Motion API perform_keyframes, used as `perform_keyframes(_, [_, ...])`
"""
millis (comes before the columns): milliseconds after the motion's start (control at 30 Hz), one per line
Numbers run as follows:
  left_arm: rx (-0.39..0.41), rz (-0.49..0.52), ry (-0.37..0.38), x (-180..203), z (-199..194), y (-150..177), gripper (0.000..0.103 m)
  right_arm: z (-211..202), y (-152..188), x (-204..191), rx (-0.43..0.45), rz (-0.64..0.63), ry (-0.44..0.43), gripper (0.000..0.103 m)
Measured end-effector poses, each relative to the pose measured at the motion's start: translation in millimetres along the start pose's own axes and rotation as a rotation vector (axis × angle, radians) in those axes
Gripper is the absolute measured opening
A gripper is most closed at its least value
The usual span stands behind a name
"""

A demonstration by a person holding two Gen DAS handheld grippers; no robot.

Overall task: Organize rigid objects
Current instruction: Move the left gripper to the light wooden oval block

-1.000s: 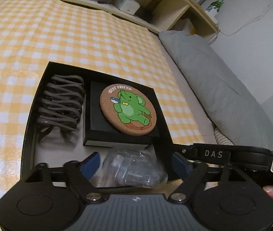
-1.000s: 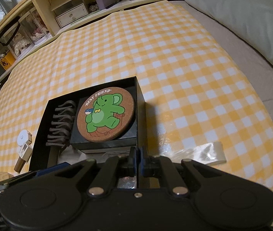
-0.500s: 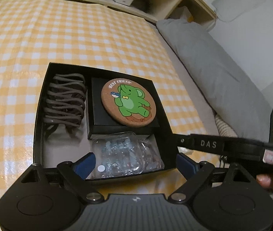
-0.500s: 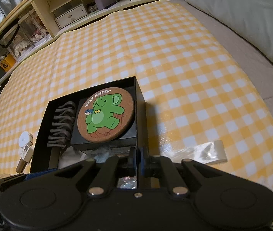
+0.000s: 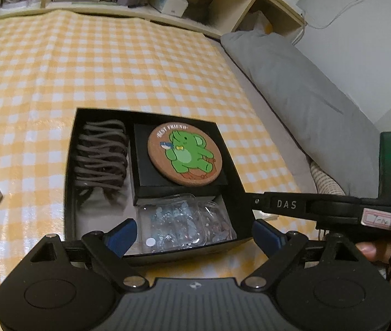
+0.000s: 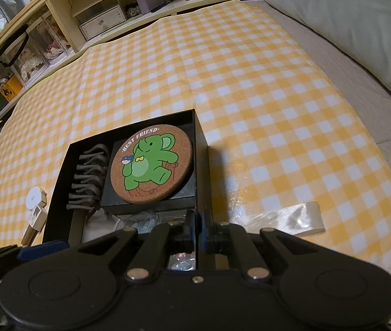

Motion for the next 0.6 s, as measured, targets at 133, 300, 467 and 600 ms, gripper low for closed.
perform_keyframes(133, [0.04, 0.033, -0.046, 1, -18, -7, 0.093, 0, 0, -1, 0.001, -0.003, 0.002, 0.005])
perform_keyframes(300, [0.11, 0.075, -0.11, -2, -45, -17, 0.101, 0, 1, -1, 0.002, -0.005, 0.003, 0.005])
perform_keyframes(467, [0.181, 0.088, -0.175, -14, -71, -30, 0.103, 0, 1, -2, 0.002, -0.008, 0.004, 0.005])
perform_keyframes(600, [0.219, 0.075, -0.225, -31, -88, -35, 0.103, 0, 1, -2, 0.004, -0.014, 0.007, 0.005])
Point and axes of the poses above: each gripper's, at about its wrist camera, not at the fingertips, and z roughly the way its jaws point, x to its right, y to its underside, the point moved 10 cm from there along z, roughly the way its jaws point, and after that the axes turned 2 degrees about y, right-handed, at the moved point
